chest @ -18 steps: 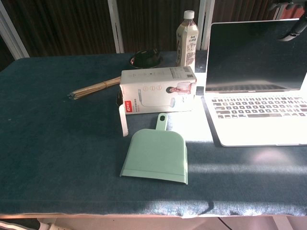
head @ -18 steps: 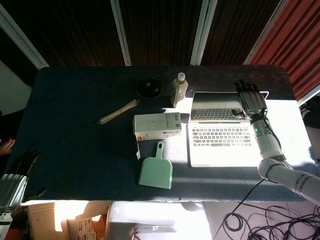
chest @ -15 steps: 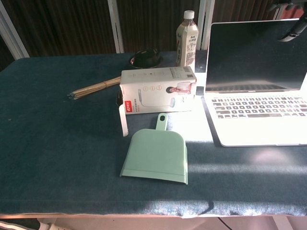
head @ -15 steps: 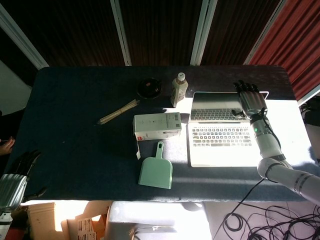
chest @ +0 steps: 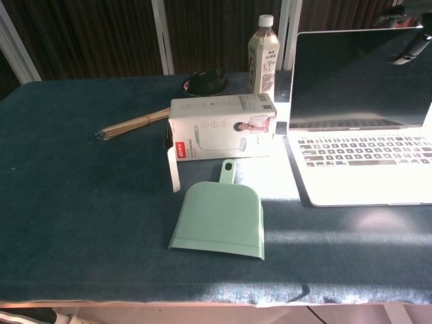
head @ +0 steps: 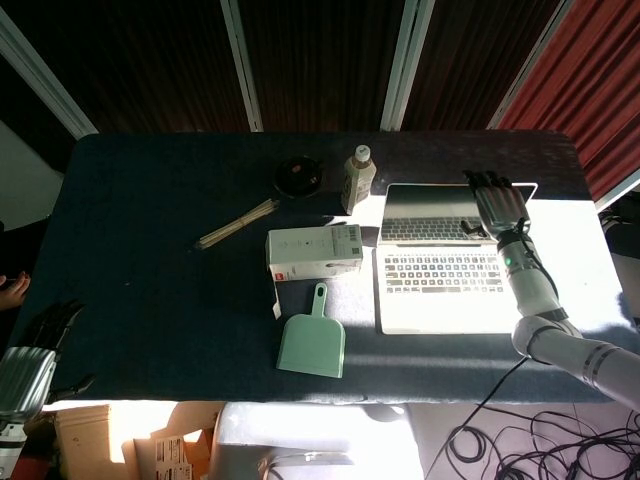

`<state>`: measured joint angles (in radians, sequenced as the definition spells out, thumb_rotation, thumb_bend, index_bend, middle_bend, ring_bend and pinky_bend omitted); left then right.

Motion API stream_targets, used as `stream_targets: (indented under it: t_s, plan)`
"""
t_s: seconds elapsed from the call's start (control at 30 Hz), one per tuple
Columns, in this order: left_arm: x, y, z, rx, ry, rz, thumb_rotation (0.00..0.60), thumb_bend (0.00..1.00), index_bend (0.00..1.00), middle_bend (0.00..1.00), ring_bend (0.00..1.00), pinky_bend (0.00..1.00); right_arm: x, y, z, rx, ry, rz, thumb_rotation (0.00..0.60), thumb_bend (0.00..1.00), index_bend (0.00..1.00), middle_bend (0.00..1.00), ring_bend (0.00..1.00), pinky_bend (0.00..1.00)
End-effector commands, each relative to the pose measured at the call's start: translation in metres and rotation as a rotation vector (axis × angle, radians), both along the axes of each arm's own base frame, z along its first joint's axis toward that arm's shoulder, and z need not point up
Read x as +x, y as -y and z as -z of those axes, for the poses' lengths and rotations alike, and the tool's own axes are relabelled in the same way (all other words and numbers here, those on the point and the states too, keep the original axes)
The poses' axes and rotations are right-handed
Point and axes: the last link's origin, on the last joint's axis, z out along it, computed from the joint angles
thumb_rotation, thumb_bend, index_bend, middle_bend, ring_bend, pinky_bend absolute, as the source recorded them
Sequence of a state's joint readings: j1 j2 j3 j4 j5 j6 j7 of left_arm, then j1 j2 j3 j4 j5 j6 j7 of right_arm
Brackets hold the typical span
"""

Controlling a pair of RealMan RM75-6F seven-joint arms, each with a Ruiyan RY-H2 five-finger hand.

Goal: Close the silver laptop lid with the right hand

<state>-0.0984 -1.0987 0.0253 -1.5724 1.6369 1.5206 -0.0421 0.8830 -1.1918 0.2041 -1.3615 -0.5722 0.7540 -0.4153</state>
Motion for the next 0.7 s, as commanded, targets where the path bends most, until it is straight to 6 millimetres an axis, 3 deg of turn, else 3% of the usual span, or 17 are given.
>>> stream_targets:
  t_s: [0.03, 0.33, 0.7]
  plan:
    - [0.0, 0.0, 0.0, -0.002, -0.001, -0.001, 0.6, 0.01, 0.0, 0.05, 0.03, 0.13, -0.002, -0.001, 0.0, 0.007, 0.006, 0.009, 0.6, 0.35, 0.2, 0.23, 0.12, 0.22]
    - [0.001, 0.0, 0.002, -0.007, -0.006, 0.001, 0.6, 0.01, 0.0, 0.05, 0.03, 0.13, -0.002, -0.014, -0.008, 0.05, 0.083, 0.023, 0.6, 0.35, 0.29, 0.3, 0.19, 0.34]
    - [0.002, 0.002, 0.002, -0.005, -0.003, 0.006, 0.6, 0.01, 0.0, 0.05, 0.03, 0.13, -0.009, -0.06, -0.02, 0.128, 0.07, -0.032, 0.6, 0.35, 0.26, 0.3, 0.19, 0.34]
